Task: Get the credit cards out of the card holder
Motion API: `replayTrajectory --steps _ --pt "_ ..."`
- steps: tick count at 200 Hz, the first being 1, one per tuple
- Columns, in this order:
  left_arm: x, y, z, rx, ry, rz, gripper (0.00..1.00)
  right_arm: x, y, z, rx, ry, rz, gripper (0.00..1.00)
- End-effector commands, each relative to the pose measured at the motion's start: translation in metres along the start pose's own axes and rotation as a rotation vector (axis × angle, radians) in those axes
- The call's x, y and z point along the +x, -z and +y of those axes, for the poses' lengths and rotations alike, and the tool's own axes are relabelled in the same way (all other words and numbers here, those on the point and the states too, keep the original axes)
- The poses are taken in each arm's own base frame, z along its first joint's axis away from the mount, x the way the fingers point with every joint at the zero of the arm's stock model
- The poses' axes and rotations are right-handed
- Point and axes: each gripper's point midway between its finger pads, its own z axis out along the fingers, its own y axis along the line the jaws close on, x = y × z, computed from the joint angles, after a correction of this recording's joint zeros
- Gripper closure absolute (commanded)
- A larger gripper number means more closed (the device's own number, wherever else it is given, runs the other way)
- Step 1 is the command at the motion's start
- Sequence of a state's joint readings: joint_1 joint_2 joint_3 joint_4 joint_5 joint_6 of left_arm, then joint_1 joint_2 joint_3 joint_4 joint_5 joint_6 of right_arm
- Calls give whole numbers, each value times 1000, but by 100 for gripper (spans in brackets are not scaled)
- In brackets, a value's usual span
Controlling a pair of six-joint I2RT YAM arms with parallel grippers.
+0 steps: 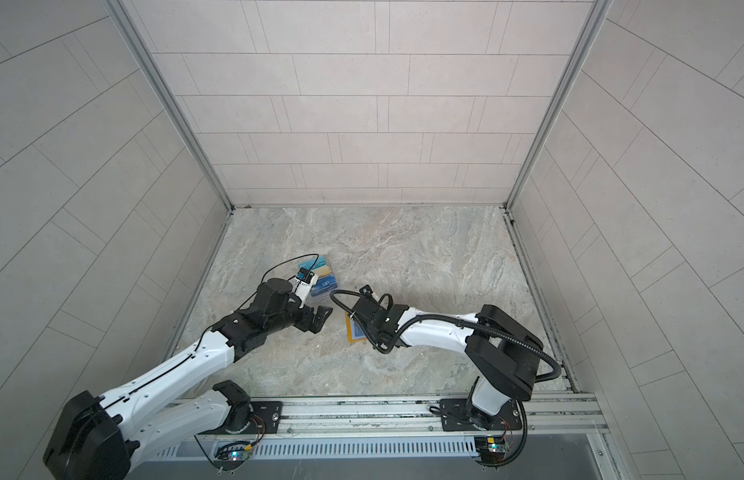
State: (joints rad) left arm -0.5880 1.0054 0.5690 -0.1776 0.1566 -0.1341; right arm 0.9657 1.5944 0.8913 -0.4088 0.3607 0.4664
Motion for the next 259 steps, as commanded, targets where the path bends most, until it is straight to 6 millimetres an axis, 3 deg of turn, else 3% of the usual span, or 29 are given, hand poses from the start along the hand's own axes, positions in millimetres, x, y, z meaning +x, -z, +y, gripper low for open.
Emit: replayTrajectory --steps 1,51,128,228,259 --pt "0 -4 -6 15 -2 -4 2 3 10 -17 57 -24 1 78" --pt "-2 -17 -17 45 49 -14 7 0 21 -17 26 -12 6 73" --pt "10 -45 -32 85 107 37 23 -25 41 11 -252 -84 -31 67" --pt "11 -55 -40 88 119 46 28 -23 8 15 -320 -143 33 67" --pt "12 -56 -40 81 123 54 28 -22 8 0 -244 -151 14 66"
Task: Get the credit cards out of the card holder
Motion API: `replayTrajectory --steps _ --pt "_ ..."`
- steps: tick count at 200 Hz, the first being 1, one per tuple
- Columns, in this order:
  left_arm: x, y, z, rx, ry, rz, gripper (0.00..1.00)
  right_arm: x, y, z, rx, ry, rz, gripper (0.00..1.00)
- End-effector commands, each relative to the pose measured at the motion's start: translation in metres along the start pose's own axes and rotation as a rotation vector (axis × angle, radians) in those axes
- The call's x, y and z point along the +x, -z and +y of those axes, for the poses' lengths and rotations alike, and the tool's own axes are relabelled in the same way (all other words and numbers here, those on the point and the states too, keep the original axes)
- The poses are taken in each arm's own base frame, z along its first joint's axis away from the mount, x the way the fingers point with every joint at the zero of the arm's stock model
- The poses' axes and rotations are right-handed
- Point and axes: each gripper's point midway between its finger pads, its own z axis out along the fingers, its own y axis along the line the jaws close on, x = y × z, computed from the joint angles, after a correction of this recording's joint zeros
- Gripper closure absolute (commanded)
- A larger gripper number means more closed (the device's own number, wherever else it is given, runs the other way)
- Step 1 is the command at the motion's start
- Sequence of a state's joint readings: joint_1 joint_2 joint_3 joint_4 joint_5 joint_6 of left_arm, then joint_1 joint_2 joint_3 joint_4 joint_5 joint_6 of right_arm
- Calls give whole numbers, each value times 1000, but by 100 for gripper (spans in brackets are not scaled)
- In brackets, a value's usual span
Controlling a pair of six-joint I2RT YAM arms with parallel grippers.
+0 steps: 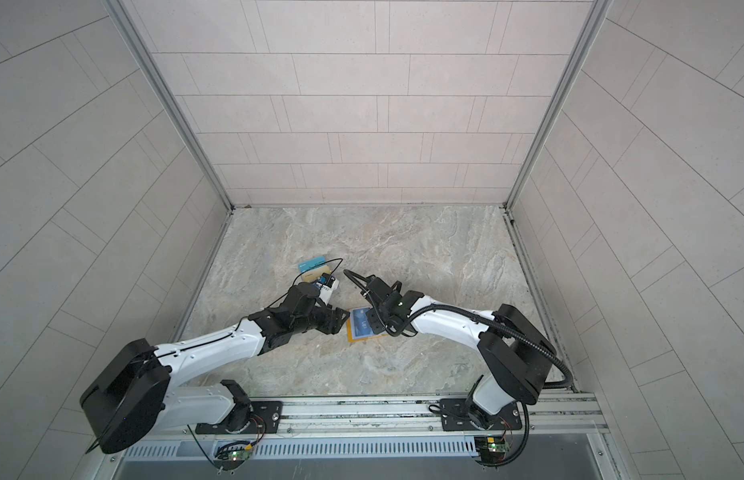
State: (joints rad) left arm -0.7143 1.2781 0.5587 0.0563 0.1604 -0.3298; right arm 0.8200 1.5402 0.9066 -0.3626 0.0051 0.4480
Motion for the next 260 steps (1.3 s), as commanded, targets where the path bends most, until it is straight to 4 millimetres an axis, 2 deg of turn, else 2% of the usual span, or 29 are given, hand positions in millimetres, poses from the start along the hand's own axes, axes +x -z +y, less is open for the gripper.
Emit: replayTrajectory --steps 1,50,69,102,128,168,218,260 --pt "-9 -1 -3 0 7 -23 28 -5 6 -11 55 -3 -34 66" --pt "-8 -5 -5 12 15 -16 30 1 7 -24 111 24 -8 61" --pt "-6 -8 -8 17 11 -9 31 0 14 -34 163 37 -27 57" --pt "0 -16 -14 25 -2 23 39 2 24 -52 245 81 -28 47" --pt "2 -24 -18 27 -6 39 45 8 16 -52 235 100 12 46" --pt "10 -37 -18 31 10 68 51 6 7 -48 224 116 25 45" --pt "17 -47 -19 37 19 86 52 6 -11 -46 239 130 71 44" --pt "23 -52 -15 19 25 103 53 5 -10 -60 331 109 64 44"
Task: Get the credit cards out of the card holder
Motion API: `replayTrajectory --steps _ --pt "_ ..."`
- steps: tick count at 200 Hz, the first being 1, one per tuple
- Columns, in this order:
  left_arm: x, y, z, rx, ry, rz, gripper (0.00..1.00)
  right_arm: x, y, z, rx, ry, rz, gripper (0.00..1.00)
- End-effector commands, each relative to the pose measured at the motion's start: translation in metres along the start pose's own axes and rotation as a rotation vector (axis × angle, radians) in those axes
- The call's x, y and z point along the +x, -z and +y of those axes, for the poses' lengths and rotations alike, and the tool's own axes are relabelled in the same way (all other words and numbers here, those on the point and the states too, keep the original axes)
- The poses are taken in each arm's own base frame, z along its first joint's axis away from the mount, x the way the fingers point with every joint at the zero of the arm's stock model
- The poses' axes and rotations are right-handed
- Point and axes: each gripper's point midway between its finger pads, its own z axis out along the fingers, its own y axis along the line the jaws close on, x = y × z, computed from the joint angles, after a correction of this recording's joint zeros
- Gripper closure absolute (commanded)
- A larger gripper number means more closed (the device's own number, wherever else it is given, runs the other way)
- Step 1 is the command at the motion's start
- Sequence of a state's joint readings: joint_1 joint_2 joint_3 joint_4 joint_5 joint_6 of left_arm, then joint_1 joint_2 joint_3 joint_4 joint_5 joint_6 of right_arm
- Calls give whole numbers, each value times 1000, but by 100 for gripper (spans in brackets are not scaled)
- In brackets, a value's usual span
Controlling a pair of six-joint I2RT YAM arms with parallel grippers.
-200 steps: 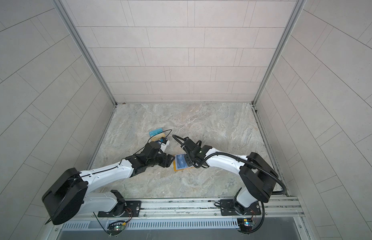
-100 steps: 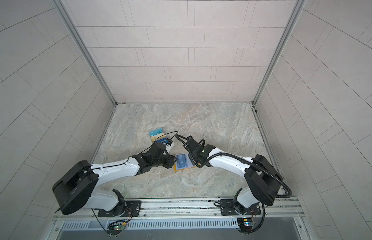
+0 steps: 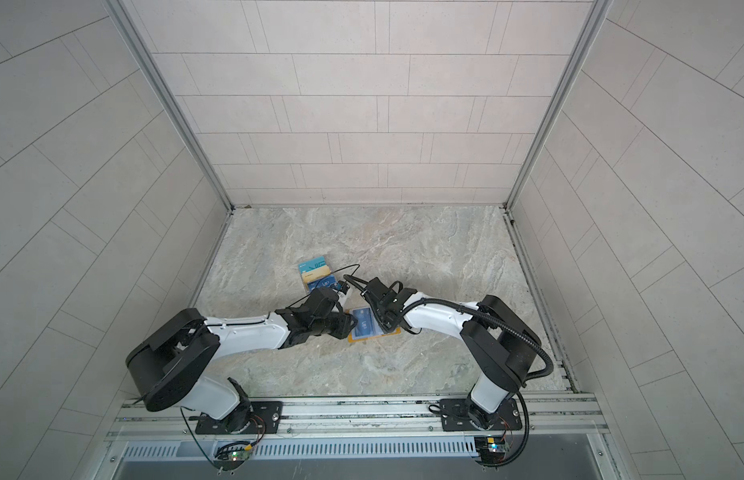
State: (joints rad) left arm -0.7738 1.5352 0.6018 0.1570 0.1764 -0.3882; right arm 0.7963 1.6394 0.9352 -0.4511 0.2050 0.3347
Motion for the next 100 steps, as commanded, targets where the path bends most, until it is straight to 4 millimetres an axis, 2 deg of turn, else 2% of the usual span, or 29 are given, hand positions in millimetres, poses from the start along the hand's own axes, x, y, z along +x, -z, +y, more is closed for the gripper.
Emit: replayTrajectory --steps 1,53,100 --pt "-10 -2 -5 6 -1 -26 53 -6 5 -15 87 -23 -16 44" --pt "-6 -4 0 -14 -5 -15 53 -8 15 -41 214 -47 -49 46" --pt "-8 -4 -4 0 -8 -18 53 -14 18 -34 167 -33 -75 46"
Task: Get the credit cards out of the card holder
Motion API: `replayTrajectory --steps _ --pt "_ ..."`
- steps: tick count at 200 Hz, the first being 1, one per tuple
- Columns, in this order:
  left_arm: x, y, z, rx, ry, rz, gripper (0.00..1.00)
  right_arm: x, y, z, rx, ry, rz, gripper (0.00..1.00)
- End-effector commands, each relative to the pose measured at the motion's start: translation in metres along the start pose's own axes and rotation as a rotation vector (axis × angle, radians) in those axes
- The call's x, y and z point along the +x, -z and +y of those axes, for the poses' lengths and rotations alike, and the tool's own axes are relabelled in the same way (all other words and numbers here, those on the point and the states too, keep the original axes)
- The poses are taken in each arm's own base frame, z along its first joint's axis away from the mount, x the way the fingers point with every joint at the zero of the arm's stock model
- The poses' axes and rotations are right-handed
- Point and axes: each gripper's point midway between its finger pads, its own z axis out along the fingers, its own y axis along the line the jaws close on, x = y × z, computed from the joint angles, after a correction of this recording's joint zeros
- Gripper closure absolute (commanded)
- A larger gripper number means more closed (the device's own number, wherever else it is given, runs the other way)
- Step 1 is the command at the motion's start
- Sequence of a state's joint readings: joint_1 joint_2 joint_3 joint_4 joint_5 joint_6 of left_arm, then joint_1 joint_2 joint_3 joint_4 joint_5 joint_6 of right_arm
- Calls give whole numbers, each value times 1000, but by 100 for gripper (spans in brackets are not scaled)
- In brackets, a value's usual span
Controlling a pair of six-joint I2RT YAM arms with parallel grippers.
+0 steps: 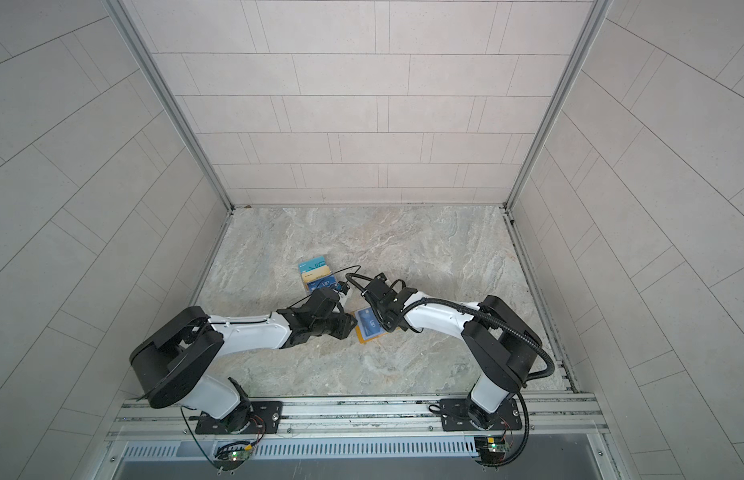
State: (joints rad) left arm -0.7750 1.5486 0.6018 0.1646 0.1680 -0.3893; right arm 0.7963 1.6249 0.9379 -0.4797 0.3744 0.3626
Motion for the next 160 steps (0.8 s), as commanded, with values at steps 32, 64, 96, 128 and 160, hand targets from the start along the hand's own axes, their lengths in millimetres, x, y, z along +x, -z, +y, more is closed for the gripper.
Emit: replayTrajectory --steps 32,64,96,128,160 --pt "-19 3 -19 56 -22 -48 53 -12 13 7 -91 -17 -40 47" --pt "-25 3 -30 71 -39 -58 54 -13 26 -8 -108 -45 -75 51" --pt "-25 -5 -32 59 -34 -39 57 0 28 -35 -94 -91 -66 51" --pt "-23 -13 -31 51 -13 -21 61 13 20 -36 -122 -106 -18 48" --pt "-18 -15 -27 34 -1 -6 63 20 11 -24 -165 -103 23 45"
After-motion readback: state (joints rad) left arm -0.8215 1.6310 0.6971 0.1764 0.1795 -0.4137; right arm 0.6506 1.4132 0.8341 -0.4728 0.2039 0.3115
